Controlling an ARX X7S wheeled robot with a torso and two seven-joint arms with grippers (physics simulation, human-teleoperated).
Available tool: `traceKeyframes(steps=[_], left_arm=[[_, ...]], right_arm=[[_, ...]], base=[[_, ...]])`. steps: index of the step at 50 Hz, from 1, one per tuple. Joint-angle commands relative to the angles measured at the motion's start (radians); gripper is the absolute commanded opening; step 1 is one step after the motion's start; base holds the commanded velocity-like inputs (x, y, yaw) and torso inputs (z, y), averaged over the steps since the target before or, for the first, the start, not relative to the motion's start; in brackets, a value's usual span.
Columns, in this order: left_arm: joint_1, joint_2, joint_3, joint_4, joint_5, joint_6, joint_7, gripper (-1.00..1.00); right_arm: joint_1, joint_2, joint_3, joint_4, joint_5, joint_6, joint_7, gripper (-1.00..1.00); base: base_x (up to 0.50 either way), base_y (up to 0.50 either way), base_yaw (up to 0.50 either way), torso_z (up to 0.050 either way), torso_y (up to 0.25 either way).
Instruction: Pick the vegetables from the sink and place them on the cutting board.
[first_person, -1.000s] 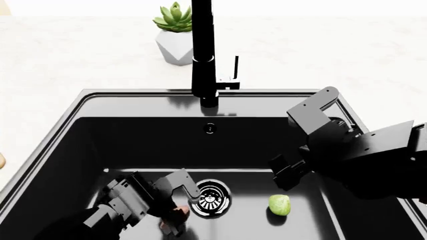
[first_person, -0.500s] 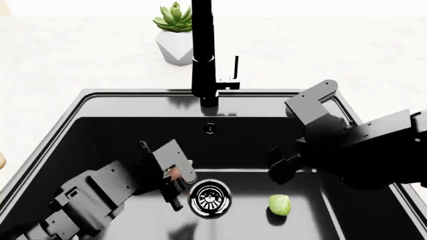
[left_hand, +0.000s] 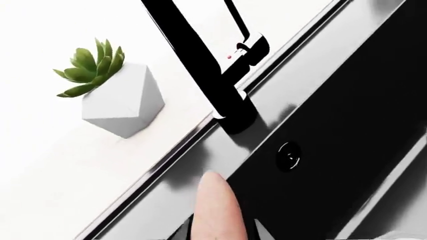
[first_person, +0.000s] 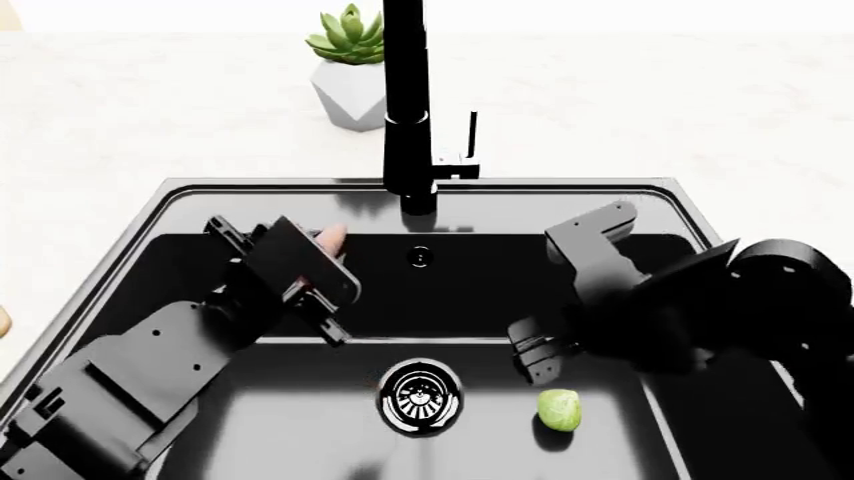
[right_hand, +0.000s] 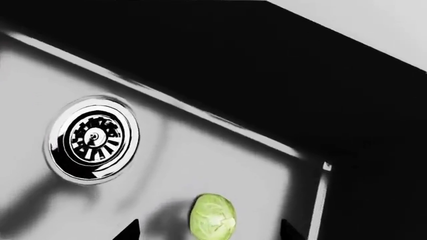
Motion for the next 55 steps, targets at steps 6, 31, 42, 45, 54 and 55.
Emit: traceKeyframes(steps=[6,31,42,45,54,55], left_arm=[[0.019,0.007,-0.059,-0.001,0.007,0.033,-0.099,-1.0],[0.046,0.02,-0.098,0.012,-0.036,0.015,-0.136,-1.0],[0.049,0.025,-0.103,-0.002,-0.039,0.025,-0.138,-1.0],[0.05,0.026,-0.103,-0.003,-0.038,0.026,-0.139,-1.0],[0.046,0.024,-0.101,-0.001,-0.039,0.02,-0.137,-1.0],[0.046,0.024,-0.102,0.001,-0.04,0.019,-0.137,-1.0]], right_arm=[[-0.029,-0.052,-0.035,0.146,-0.123,-0.107,-0.102,1.0],[-0.111,-0.148,-0.13,0.429,-0.302,-0.272,-0.338,1.0],[-0.116,-0.162,-0.146,0.464,-0.314,-0.269,-0.356,1.0],[-0.119,-0.166,-0.148,0.476,-0.318,-0.276,-0.363,1.0],[-0.131,-0.208,-0.171,0.583,-0.361,-0.329,-0.437,1.0],[-0.132,-0.212,-0.173,0.594,-0.364,-0.334,-0.445,1.0]], base=[[0.0,0.0,0.0,0.0,0.0],[0.0,0.0,0.0,0.0,0.0],[0.0,0.0,0.0,0.0,0.0],[0.0,0.0,0.0,0.0,0.0],[0.0,0.0,0.0,0.0,0.0],[0.0,0.0,0.0,0.0,0.0]])
